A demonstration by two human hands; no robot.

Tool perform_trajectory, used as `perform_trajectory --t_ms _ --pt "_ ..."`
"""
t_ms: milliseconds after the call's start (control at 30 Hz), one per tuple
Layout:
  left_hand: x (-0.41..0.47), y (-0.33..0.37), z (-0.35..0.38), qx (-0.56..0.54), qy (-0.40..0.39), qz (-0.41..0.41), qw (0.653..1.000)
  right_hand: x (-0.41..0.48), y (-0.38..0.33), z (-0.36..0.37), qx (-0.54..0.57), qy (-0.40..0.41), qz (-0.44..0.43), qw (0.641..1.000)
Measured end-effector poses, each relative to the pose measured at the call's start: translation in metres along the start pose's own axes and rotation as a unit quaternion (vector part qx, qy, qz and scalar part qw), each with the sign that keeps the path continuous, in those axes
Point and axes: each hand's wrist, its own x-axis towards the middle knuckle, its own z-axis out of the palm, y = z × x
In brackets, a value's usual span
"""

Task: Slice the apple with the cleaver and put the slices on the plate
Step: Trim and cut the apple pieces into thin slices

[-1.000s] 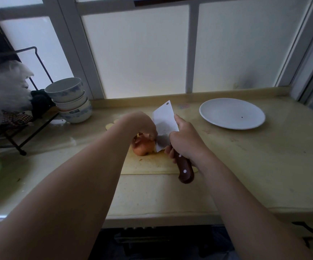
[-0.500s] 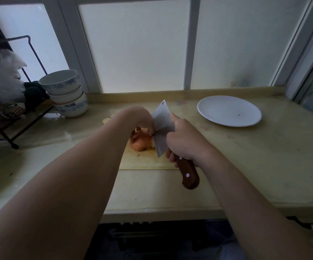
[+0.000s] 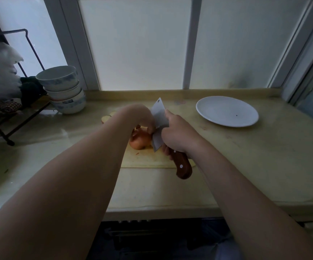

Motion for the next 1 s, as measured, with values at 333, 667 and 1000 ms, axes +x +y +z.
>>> perform_trajectory --t_ms 333,667,1000 --pt "-0.002 -0.004 0.002 -0.009 0.000 0.011 1.000 0.011 -0.002 0.024 -0.060 -0.023 0.005 0.998" --pt "-0.002 -0.007 -0.002 -0.033 -0.004 -0.014 0.999 0.006 0.008 0.015 0.010 0.000 0.020 1.000" --pt "0.001 -0.009 -0.003 -0.061 -0.010 -0.023 0.998 -0.008 0.004 -0.013 0.049 0.059 -0.005 0.997"
